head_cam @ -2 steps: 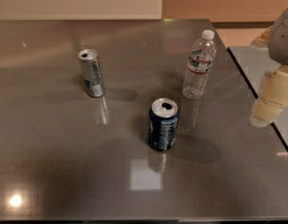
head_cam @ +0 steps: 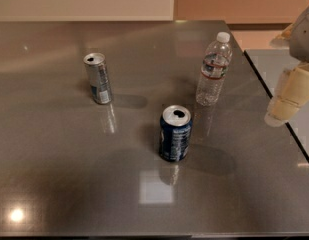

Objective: Knock water bottle over

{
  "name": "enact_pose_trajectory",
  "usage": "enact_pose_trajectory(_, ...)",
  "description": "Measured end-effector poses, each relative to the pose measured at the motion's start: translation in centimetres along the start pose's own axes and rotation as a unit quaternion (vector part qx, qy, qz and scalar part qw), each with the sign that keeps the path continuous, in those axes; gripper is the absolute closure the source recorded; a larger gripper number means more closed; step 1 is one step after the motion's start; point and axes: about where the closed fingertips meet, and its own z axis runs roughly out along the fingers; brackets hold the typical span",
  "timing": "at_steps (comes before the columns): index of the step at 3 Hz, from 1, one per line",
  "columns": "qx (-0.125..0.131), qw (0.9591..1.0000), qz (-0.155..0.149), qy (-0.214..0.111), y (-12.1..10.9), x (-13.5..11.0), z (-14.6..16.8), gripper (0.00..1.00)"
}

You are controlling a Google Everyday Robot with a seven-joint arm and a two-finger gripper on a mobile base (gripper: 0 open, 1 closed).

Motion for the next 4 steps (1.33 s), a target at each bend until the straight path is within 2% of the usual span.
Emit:
enact_pose_trajectory(1, -0.001, 0.9998, 0.015, -0.015, -1.2, 0.0, 0.6, 0.00)
enact_pose_trajectory(2, -0.003, 0.9968, 0.039, -0.070, -4.2, -1.0, 2.5, 0.00)
enact_pose_trajectory(3, -0.003, 0.9935, 0.048, -0.103, -6.0, -2.5, 3.8, 0.00)
enact_pose_trajectory(4, -0.006, 0.9883, 0.057, -0.141, -8.4, -4.4, 5.8, 0.00)
